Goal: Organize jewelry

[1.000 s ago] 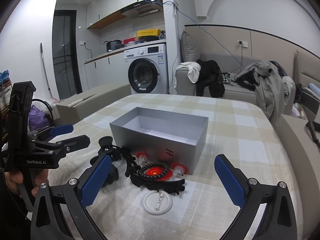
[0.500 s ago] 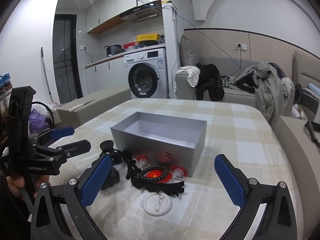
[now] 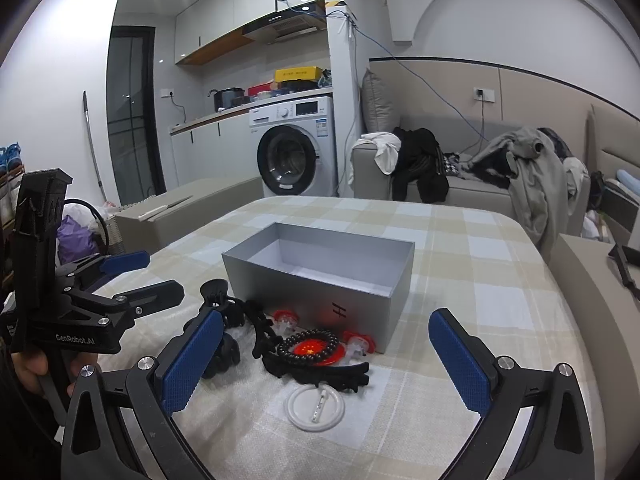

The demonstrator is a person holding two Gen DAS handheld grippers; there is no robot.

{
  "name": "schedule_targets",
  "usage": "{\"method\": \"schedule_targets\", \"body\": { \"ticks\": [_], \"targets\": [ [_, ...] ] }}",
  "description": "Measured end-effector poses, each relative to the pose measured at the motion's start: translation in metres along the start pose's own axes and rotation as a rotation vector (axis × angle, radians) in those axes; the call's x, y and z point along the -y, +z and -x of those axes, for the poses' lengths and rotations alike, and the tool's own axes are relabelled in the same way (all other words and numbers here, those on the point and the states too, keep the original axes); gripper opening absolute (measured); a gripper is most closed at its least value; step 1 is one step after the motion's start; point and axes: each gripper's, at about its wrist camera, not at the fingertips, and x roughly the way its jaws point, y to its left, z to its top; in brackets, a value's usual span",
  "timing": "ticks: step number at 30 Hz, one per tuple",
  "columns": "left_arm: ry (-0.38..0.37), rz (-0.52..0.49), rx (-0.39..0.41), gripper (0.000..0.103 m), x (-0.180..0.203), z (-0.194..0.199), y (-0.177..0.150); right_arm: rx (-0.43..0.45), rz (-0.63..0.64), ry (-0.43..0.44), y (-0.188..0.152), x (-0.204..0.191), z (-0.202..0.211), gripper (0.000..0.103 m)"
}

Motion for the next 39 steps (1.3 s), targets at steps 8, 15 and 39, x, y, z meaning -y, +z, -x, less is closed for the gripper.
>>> {"method": "schedule_targets", "body": {
  "ticks": [8,15,39],
  "targets": [
    [-0.005,-0.005,-0.002,0.102,0.0000,0.0007,0.0004,-0.001,0.033,-0.006,-0.0010,-0.0063,-0.0016,0.103],
    [-0.006,-0.012,-0.004,0.102,0.0017,0.0003,0.0006,-0.001,0.018,-0.004,-0.0013,-0.0049,-0.0022,0.103],
    [0.032,-0.027,-0.013,0.102,0.0062,-0.0026,-0.0001,-0.023,-0.020,-0.019,-0.0012,0.0030,-0.0057,0.103]
  ]
}}
